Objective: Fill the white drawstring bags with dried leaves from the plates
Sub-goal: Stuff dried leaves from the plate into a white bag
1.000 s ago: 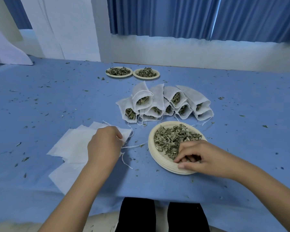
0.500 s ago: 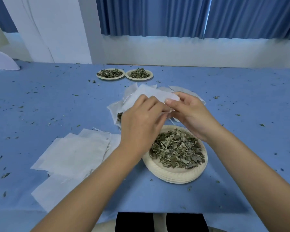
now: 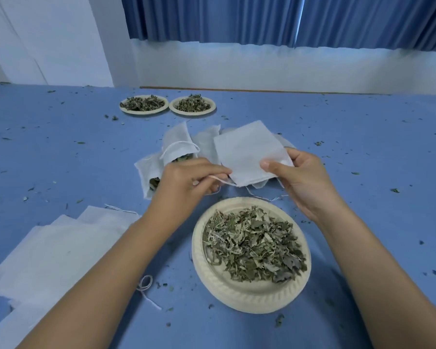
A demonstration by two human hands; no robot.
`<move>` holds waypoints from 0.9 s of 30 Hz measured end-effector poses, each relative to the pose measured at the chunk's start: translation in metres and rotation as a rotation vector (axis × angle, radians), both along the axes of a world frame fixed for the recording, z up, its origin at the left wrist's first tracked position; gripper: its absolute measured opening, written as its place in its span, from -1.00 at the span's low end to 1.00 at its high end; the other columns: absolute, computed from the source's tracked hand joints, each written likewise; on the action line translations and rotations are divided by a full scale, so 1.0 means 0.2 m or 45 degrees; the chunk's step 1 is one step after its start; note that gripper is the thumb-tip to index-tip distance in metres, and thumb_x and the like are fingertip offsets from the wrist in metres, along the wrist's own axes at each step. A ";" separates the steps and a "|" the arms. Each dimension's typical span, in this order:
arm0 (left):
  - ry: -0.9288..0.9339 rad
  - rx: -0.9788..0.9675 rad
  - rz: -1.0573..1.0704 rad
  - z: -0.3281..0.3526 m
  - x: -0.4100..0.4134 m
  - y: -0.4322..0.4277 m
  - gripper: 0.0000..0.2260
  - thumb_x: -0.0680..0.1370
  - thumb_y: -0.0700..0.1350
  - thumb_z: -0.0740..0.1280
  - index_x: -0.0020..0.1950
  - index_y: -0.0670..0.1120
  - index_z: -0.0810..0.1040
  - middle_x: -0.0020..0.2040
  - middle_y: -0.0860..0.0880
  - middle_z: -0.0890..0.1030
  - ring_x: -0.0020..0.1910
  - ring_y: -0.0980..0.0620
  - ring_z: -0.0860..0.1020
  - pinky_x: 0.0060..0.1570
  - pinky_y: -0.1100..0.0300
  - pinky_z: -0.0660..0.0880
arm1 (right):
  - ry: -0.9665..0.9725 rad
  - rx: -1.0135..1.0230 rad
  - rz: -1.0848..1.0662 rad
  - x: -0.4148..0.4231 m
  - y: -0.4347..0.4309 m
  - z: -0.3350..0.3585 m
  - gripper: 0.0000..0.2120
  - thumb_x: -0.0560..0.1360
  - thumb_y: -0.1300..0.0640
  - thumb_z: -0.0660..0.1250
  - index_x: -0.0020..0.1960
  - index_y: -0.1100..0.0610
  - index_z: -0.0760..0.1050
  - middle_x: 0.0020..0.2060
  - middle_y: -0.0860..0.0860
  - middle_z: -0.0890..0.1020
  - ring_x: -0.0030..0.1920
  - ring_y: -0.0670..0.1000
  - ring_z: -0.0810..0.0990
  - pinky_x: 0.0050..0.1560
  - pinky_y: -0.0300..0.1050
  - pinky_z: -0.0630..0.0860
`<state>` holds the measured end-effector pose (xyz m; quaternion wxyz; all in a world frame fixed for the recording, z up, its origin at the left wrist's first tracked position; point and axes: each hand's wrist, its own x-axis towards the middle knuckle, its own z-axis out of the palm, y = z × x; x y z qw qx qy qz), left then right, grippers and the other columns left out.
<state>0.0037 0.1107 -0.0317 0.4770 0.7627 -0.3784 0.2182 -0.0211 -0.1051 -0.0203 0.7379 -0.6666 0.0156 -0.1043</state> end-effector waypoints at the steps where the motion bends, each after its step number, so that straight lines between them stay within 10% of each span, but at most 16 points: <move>1: 0.153 -0.050 -0.044 0.01 0.00 0.01 -0.70 0.49 -0.47 0.31 0.00 -0.13 0.68 -0.28 -0.05 0.66 -0.34 0.08 0.59 -0.24 0.29 0.58 | -0.020 0.011 -0.007 0.00 -0.01 0.00 -0.82 0.41 0.37 0.42 -0.06 0.15 0.63 -0.11 0.04 0.72 -0.07 0.03 0.68 -0.04 -0.20 0.61; 7: 0.832 -0.317 -0.511 0.06 -0.01 0.06 -0.79 0.58 -0.23 0.20 0.09 -0.16 0.61 -0.33 0.00 0.63 -0.43 0.11 0.50 -0.32 0.33 0.46 | -0.067 -0.151 -0.005 -0.04 0.01 0.01 -0.85 0.38 0.35 0.46 -0.12 0.14 0.64 -0.17 -0.02 0.73 -0.14 -0.06 0.69 -0.12 -0.29 0.58; 11: 1.091 -0.501 -0.711 0.08 -0.03 0.05 -0.68 0.54 -0.28 0.12 -0.24 -0.04 0.60 -0.31 -0.04 0.61 -0.37 0.07 0.49 -0.28 0.29 0.47 | -0.114 -0.320 0.023 -0.08 0.05 0.01 -0.87 0.37 0.37 0.48 -0.15 0.19 0.62 -0.23 -0.02 0.71 -0.20 -0.12 0.65 -0.12 -0.30 0.56; 18: 0.488 -0.213 -0.161 0.06 -0.04 0.02 -0.92 0.48 -0.21 0.36 -0.14 -0.03 0.57 -0.15 -0.01 0.56 -0.09 0.08 0.51 -0.03 0.25 0.45 | -0.105 -0.460 0.164 -0.13 0.12 0.01 -0.71 0.31 0.37 0.53 -0.28 0.04 0.51 -0.35 -0.17 0.58 -0.31 0.02 0.50 -0.26 -0.13 0.46; 24: 0.454 -0.160 -0.246 0.03 -0.09 -0.04 -0.91 0.42 -0.28 0.46 -0.14 -0.17 0.59 -0.14 -0.04 0.57 -0.15 0.05 0.57 -0.06 0.13 0.55 | -0.107 -0.356 0.182 -0.14 0.16 -0.01 -0.74 0.33 0.37 0.50 -0.07 0.43 0.50 -0.13 0.38 0.58 -0.18 0.05 0.51 -0.09 0.00 0.46; 27: 0.562 -0.211 -0.238 0.03 -0.09 -0.03 -0.85 0.42 -0.33 0.48 -0.11 -0.15 0.58 -0.16 -0.01 0.59 -0.19 0.10 0.55 -0.12 0.19 0.55 | -0.069 -0.158 0.175 -0.13 0.16 -0.03 -0.69 0.37 0.36 0.46 0.00 0.48 0.44 -0.16 0.23 0.59 -0.16 0.05 0.55 -0.10 -0.08 0.52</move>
